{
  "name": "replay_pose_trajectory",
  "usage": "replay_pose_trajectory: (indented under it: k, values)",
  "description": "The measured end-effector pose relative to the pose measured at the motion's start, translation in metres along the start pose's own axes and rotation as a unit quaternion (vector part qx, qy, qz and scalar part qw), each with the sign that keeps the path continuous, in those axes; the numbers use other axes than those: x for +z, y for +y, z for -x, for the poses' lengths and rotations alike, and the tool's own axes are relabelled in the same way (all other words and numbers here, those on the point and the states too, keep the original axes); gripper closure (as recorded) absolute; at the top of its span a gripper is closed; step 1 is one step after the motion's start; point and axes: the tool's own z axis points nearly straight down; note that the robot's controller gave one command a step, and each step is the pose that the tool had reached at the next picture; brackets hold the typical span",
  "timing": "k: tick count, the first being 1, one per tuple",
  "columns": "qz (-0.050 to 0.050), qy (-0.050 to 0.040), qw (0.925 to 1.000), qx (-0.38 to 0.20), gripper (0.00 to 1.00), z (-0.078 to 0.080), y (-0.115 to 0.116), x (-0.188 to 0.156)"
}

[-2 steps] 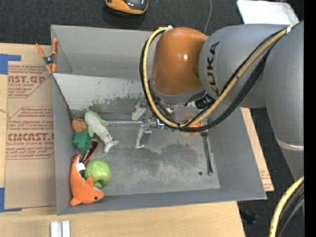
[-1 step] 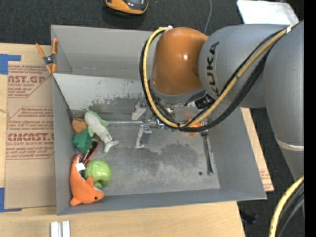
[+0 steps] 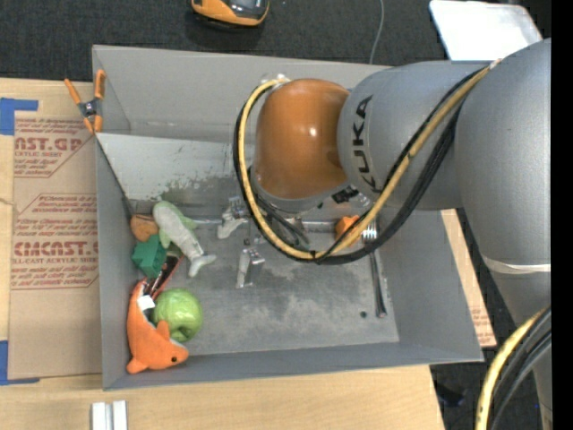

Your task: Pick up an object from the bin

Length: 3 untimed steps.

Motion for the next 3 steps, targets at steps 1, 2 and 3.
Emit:
replay_pose_trajectory:
  k: [1, 2, 3]
  values:
    - [0.002, 0.0055, 0.9951, -0.099, 0.0, -0.002, 0.017, 0.023]
    - [0.002, 0.0018, 0.9754, -0.221, 0.0, -0.001, 0.036, 0.051]
    - [0.0, -0.0019, 0.9614, -0.275, 0.0, 0.009, 0.053, 0.072]
